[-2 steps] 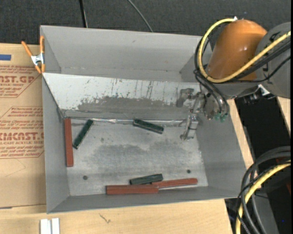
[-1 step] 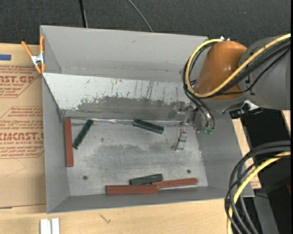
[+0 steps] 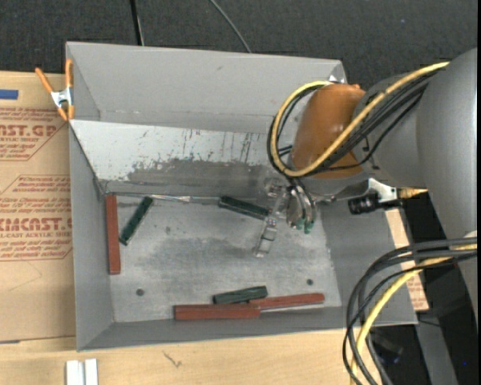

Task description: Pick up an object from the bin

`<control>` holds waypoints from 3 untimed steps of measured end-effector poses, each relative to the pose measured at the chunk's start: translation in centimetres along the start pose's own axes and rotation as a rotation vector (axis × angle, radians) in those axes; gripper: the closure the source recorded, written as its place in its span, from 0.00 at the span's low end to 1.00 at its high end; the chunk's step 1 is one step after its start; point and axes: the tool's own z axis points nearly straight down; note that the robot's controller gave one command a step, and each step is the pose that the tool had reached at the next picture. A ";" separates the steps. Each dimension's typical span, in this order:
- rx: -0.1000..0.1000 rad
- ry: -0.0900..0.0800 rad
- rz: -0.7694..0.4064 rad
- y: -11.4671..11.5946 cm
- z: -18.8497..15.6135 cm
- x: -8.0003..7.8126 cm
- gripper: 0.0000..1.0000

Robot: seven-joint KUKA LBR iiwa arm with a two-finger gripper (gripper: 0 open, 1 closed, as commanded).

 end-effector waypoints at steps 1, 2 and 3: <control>0.000 0.001 0.025 2.8 0.7 0.6 0.00; -0.001 -0.002 -0.004 3.7 1.7 0.2 0.00; 0.000 -0.001 0.066 8.6 0.0 1.3 1.00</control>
Offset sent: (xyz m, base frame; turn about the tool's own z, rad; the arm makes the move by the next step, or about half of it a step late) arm 0.0101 0.0415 -0.0255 0.0419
